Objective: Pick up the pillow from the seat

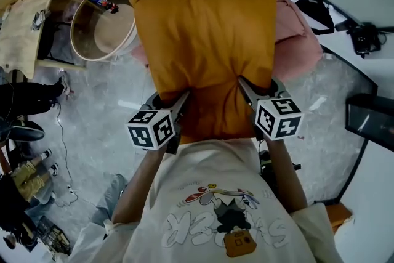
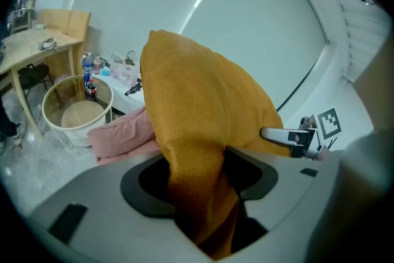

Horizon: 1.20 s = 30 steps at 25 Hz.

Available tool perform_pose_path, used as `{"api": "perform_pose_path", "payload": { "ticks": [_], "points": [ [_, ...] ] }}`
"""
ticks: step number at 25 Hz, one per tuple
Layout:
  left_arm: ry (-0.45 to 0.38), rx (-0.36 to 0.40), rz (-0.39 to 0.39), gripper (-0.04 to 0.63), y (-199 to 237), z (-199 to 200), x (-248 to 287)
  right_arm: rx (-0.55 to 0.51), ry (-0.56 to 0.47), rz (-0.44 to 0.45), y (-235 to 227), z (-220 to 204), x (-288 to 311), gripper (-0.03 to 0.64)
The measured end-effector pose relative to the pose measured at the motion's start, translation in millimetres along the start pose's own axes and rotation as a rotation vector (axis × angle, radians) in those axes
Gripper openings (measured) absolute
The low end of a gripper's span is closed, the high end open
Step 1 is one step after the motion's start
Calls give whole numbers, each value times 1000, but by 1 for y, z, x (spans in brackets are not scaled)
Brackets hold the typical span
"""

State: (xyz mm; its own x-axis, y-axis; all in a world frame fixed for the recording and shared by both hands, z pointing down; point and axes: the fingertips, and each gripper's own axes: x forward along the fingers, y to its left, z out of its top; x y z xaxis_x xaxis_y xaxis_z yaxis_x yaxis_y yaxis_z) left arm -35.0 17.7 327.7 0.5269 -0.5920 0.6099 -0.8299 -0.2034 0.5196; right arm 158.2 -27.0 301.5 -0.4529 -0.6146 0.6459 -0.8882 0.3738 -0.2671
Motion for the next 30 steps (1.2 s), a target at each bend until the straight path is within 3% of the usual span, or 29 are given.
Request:
{"api": "perform_pose_path", "payload": {
  "ticks": [18,30],
  "points": [
    [-33,73,-74,247,33,-15,-84,-6,-76,-64,94,-23,-33,276],
    [-67,173,-152,247,30,-39,-153,20,-174,-140,156,-56,-91,276]
  ]
}}
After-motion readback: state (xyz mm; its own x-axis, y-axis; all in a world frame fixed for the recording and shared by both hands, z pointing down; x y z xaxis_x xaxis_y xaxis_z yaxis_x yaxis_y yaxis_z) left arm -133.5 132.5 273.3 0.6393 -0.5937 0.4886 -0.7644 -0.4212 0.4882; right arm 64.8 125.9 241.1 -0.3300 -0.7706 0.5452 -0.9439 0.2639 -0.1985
